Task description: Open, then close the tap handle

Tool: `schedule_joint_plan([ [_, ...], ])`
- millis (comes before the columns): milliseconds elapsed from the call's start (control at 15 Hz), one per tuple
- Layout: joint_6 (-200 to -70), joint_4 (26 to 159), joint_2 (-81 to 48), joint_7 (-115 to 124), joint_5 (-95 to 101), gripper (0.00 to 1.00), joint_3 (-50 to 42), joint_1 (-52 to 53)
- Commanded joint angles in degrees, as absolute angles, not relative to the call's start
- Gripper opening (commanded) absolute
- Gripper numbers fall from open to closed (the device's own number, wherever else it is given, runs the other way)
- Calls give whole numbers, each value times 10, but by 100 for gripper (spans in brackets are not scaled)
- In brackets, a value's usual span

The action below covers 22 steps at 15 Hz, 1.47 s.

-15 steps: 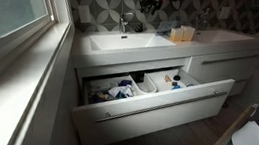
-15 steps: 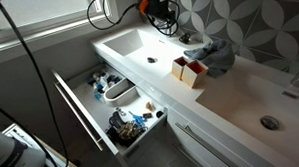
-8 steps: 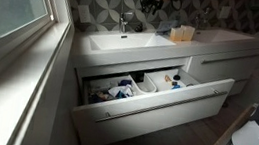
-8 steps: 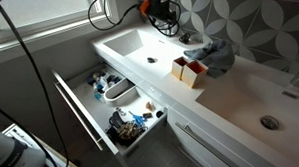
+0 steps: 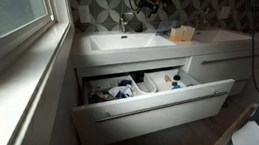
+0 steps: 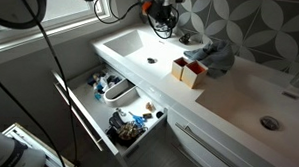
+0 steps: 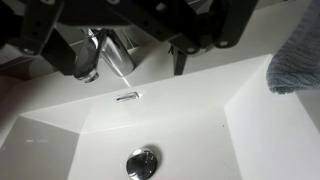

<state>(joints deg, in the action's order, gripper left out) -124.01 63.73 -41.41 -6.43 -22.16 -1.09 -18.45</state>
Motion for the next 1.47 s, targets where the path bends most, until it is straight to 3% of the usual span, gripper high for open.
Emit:
schedule_joint_plan([
  [0, -1219, 505, -497, 6, -268, 100, 19, -205],
  [67, -1224, 484, -512, 25, -268, 100, 18, -204],
  [133, -1223, 466, -524, 47, -262, 92, 15, -203],
  [200, -1229, 449, -538, 72, -257, 72, 10, -203],
  [867, -1254, 327, -633, 184, -265, 3, 21, -223],
  [1400, -1302, 287, -673, 192, -285, 2, 68, -220],
])
